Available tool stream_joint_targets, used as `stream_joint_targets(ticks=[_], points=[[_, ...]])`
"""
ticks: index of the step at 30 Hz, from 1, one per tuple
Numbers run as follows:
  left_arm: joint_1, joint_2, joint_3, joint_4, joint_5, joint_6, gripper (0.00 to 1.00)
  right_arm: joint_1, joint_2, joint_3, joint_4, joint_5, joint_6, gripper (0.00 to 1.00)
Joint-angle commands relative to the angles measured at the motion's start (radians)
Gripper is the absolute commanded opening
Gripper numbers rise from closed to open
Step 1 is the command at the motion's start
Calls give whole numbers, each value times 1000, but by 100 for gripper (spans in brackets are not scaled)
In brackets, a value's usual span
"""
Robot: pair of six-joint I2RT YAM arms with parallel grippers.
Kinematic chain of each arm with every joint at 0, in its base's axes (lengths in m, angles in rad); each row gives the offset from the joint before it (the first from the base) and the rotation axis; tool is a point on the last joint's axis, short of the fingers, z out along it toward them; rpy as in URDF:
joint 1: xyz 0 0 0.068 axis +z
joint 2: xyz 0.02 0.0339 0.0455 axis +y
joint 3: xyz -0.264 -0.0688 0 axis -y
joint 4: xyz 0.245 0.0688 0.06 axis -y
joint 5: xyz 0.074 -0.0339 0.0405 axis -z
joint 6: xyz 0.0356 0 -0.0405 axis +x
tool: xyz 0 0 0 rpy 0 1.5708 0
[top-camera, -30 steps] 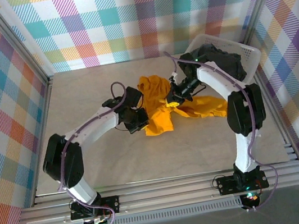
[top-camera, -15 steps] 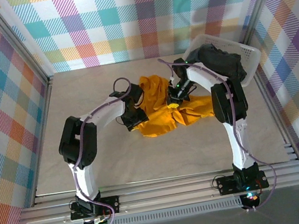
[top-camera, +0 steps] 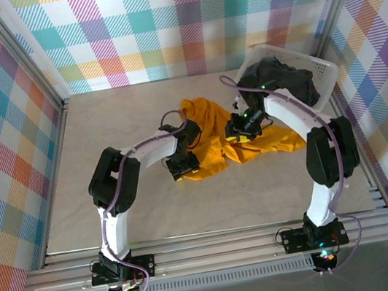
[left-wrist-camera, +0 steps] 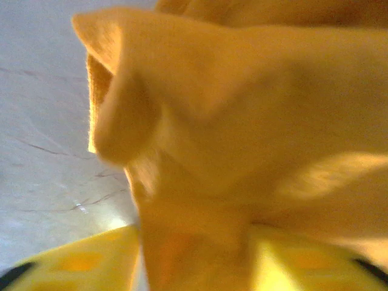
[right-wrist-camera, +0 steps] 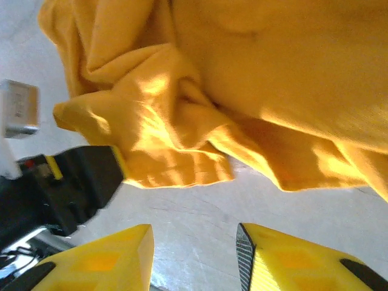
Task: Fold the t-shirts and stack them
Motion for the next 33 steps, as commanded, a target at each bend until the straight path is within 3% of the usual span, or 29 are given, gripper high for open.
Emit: stream_joint_targets(ticks=[1, 2, 3, 8, 12, 17, 25, 33], points=[[22, 36, 40, 35, -93, -8, 14, -35, -110, -88, 47, 100, 43, 41], [34, 20, 23, 24, -114, -17, 4, -55, -144, -122, 60, 126, 57, 41], [50, -9, -1, 9, -139, -27, 0, -76, -179, -155, 73, 148, 68, 41], [189, -240, -231, -7, -215, -70, 0, -165, -291, -278, 99, 217, 99, 43], [363, -439, -402, -22, -232, -71, 0, -191, -275, -325, 102, 202, 105, 44], [494, -572, -475, -58, -259, -61, 0, -190, -228, -372, 156, 120, 157, 47], [511, -573, -482, -17, -188, -66, 0, -163, -146, -417, 213, 18, 225, 49], [511, -556, -459, -13, -168, -37, 0, 3, -259, -467, 207, 49, 364, 53]])
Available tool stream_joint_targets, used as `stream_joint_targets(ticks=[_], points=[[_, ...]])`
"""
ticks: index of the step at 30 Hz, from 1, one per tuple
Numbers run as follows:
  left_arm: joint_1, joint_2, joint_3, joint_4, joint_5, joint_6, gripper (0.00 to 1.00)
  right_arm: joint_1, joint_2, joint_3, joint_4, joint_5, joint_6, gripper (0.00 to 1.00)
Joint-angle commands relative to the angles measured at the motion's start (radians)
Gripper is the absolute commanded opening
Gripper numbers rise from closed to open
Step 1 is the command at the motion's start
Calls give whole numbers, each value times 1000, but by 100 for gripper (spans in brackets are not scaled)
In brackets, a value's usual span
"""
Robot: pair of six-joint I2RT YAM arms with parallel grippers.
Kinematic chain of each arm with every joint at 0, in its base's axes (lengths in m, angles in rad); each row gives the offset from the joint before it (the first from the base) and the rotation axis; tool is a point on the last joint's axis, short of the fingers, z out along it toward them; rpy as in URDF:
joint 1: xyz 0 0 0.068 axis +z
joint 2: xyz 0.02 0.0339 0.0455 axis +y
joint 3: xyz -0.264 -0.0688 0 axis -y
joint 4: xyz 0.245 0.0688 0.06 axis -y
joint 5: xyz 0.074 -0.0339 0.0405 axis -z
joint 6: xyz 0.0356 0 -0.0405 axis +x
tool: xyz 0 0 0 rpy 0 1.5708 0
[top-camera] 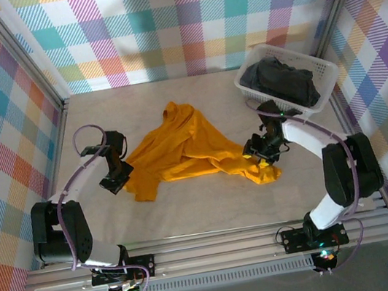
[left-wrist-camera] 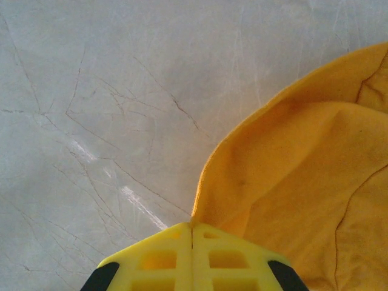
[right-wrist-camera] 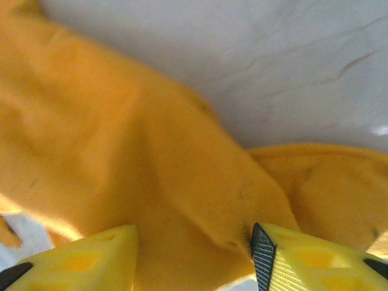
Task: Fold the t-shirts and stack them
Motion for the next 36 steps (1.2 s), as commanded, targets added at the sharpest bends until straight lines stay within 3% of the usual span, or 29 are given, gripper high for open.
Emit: stream_joint_targets(ticks=[1, 4, 5, 9, 11, 23, 32, 36], points=[[9, 16, 12, -5, 20, 12, 0, 54, -44, -37, 8, -12, 88, 54], [9, 20, 13, 1, 28, 16, 0, 61, -1, -64, 46, -3, 99, 52], [9, 21, 16, 0, 29, 20, 0, 61, 17, -57, 51, 12, 87, 47], [9, 27, 29, -8, 22, 33, 0, 62, 59, 25, -1, 88, 31, 11], [8, 26, 34, -8, 18, 33, 0, 60, 24, 52, -30, 126, 9, 0], [9, 20, 43, 13, -9, 9, 0, 62, -163, 283, -313, 202, -108, 0], [9, 18, 73, 0, -56, 1, 0, 52, -62, 635, -407, 359, -206, 0], [9, 20, 80, 5, -68, 2, 0, 18, 29, 746, -384, 365, -249, 0]])
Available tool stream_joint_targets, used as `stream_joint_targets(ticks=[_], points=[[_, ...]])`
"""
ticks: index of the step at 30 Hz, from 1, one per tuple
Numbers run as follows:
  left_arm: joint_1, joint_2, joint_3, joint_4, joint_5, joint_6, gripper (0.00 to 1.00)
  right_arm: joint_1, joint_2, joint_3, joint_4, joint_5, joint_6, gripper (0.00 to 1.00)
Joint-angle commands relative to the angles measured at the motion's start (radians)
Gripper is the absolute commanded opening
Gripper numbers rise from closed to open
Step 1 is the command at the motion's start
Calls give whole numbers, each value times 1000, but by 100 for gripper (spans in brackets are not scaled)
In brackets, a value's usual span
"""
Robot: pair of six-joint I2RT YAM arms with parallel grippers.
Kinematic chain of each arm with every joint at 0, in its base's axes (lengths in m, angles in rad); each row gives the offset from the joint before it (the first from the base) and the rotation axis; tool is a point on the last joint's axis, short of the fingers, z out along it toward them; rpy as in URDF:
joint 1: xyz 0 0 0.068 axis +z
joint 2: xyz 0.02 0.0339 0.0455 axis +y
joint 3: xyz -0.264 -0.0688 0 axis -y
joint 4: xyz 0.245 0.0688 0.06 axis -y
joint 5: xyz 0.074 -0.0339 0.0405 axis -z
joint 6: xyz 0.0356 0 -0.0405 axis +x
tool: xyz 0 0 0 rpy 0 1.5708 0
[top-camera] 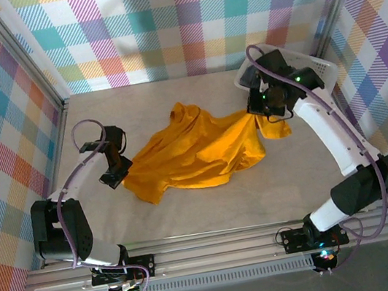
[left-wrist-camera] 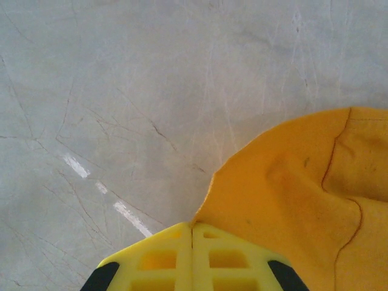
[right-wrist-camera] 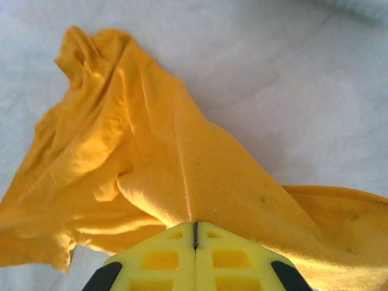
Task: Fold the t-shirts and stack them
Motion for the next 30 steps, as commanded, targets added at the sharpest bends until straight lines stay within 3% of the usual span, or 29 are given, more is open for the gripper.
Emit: stream_joint_targets(ticks=[1, 6, 11, 14, 16, 19, 24, 27, 30], points=[[9, 8, 28, 0, -36, -9, 0, -43, 90, 72, -3, 26, -65, 0], [10, 42, 62, 5, -57, -13, 0, -95, 373, 229, 77, -34, -95, 0], [26, 77, 118, -7, -107, -13, 0, -108, 738, 627, 19, -33, -129, 0], [36, 102, 156, -10, -112, -10, 0, -112, 855, 842, -85, -42, -105, 35], [40, 119, 178, -9, -105, -5, 0, -112, 838, 846, -111, -48, -91, 45], [40, 137, 198, -4, -89, -2, 0, -108, 667, 594, -39, -45, -55, 49], [40, 150, 197, 9, -64, -7, 0, -70, 269, -57, 169, -54, 55, 48], [39, 159, 208, 12, -52, -8, 0, -18, 121, -356, 249, -115, 127, 46], [39, 167, 218, 14, -45, -7, 0, 35, 55, -549, 343, -189, 211, 47]])
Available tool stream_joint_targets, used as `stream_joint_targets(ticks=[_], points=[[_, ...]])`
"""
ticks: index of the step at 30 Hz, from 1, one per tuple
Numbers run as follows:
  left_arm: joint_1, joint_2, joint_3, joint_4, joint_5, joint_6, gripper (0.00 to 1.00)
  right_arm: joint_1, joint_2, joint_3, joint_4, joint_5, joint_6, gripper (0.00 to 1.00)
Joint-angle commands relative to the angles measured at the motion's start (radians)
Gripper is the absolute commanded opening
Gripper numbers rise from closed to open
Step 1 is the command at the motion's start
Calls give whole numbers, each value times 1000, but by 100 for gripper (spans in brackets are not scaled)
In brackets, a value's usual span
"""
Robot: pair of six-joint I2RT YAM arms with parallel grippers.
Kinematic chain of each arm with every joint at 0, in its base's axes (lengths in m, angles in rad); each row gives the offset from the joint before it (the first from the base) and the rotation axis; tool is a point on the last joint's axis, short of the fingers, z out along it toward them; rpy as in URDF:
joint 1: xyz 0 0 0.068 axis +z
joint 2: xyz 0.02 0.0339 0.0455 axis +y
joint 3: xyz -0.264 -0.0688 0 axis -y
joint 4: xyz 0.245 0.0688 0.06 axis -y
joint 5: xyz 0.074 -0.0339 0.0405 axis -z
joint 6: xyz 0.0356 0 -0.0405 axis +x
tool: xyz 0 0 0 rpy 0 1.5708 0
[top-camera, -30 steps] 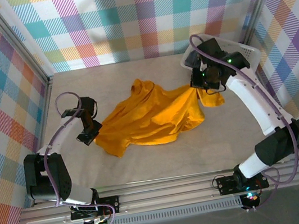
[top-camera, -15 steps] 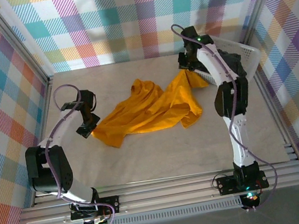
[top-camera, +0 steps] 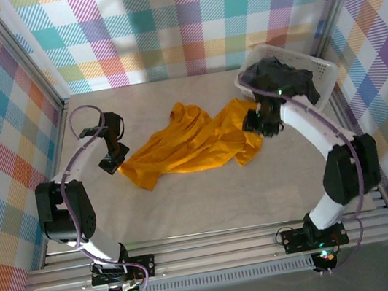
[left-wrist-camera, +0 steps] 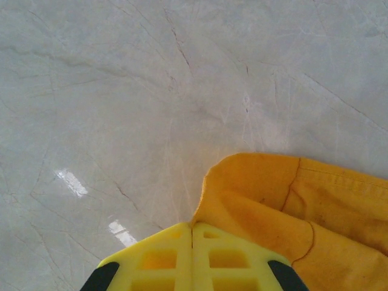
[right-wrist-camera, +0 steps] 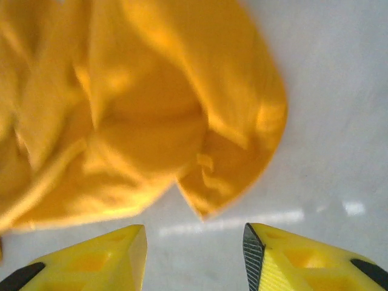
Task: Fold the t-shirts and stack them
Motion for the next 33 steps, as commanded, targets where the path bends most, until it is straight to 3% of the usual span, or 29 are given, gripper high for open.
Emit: stream_joint_targets(ticks=[1, 18, 26, 30, 33], points=[[8, 14, 38, 12, 14, -1, 0, 51, 1, -172, 153, -111, 133, 48], [0, 17, 36, 20, 35, -6, 0, 105, 296, -43, 127, -15, -1, 45], [-3, 16, 41, 21, 35, -9, 0, 110, 356, -39, 88, 19, 2, 24], [-6, 22, 45, 23, 38, -10, 0, 111, 363, -37, 69, 49, -18, 23], [-9, 23, 50, 21, 34, -14, 0, 110, 343, -43, 53, 86, -26, 12]])
